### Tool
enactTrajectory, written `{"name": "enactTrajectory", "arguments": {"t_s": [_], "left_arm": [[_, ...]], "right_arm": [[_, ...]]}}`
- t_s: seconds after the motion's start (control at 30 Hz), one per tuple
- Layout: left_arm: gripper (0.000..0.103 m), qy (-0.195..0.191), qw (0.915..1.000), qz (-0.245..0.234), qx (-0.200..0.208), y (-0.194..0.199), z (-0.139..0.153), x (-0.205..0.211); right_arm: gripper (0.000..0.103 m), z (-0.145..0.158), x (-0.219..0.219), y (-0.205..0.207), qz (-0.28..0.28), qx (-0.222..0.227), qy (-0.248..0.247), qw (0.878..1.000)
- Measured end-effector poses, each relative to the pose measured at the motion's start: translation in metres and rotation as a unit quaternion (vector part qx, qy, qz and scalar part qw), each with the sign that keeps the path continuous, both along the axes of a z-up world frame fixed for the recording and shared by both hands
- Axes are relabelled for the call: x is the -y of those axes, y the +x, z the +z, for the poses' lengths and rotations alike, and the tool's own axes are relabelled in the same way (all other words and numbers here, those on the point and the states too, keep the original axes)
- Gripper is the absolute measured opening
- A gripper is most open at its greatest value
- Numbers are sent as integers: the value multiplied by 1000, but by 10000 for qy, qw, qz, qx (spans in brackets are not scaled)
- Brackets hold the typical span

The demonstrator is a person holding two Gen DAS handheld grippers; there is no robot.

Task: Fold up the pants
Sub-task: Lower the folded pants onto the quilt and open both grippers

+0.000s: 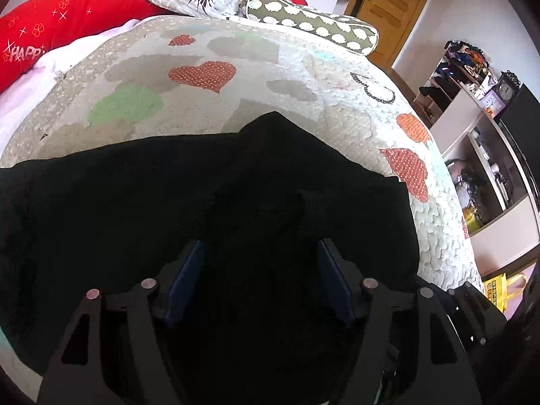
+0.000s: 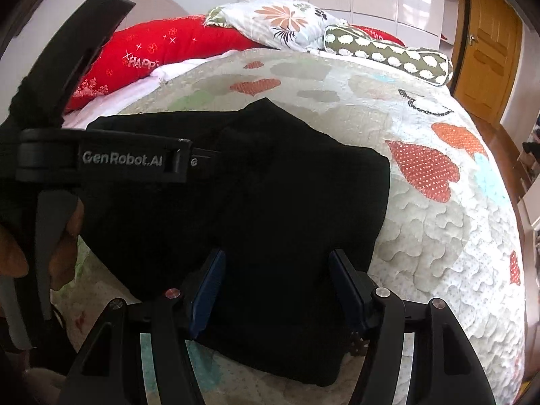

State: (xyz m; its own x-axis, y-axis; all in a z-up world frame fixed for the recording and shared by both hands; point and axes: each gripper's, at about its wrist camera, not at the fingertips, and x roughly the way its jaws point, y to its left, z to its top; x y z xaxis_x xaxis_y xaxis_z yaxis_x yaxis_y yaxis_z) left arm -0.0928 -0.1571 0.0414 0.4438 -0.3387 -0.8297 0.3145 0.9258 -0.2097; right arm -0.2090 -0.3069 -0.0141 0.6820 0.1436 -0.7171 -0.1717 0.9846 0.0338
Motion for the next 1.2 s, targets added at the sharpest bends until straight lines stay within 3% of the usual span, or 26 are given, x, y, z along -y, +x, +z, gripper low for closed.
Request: {"name": "enactTrajectory", "arguments": {"t_s": [0.33,0.67,0.83,1.0,1.2], "left_arm": [[69,-62,9999,111,46,-13,15,-18],[69,7,9993,373,62,-18,18,-42],[69,-46,9993,381,40,-20,18,-43],[69,-57,9993,379,33,-21,17,-42],[69,-48,9991,431,-13,-25,14,-45]], "right_arm": [[65,35,24,24,-256,255,161,9992],[68,6,-5,94,-106,-224,-23,9997],[68,20,1,84,-147,-181,-42,9997],[70,28,8,48,-141,-51,-5,9999],[73,3,0,26,21,-290,-19,9996]]}}
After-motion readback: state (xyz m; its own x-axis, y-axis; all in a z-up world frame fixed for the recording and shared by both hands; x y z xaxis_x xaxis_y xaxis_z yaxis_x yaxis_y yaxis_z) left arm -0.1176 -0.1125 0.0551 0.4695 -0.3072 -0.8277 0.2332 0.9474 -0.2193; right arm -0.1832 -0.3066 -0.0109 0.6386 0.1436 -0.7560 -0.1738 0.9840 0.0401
